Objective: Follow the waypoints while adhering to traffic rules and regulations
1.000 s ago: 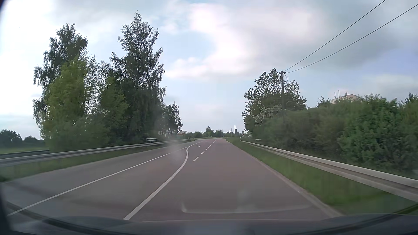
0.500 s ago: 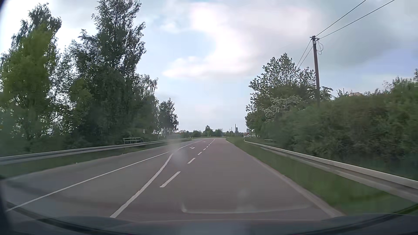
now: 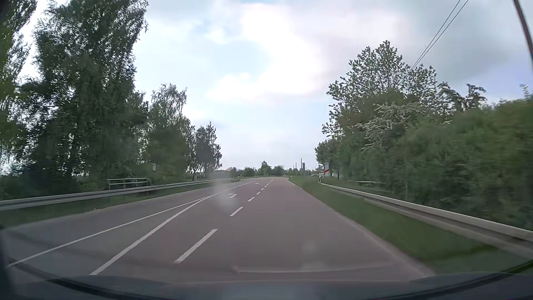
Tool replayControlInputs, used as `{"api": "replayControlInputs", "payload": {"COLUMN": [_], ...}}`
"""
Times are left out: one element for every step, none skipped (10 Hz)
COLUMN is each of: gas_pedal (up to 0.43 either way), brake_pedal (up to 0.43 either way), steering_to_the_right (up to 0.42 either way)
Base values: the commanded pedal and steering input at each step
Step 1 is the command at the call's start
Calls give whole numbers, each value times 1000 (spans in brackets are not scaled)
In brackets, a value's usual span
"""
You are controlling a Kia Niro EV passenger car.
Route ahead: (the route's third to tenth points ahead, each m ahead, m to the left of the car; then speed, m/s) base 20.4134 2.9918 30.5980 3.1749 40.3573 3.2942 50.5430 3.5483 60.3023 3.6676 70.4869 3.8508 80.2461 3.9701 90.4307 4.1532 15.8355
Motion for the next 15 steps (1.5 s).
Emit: {"api": "replayControlInputs", "payload": {"gas_pedal": [157, 157, 157, 157, 157, 157, 157, 157, 157, 157, 157, 157, 157, 157, 157], "brake_pedal": [0, 0, 0, 0, 0, 0, 0, 0, 0, 0, 0, 0, 0, 0, 0], "steering_to_the_right": [-3, -3, -3, -3, -3, -3, -3, -3, -2, -2, -2, -2, -2, -3, -2]}}
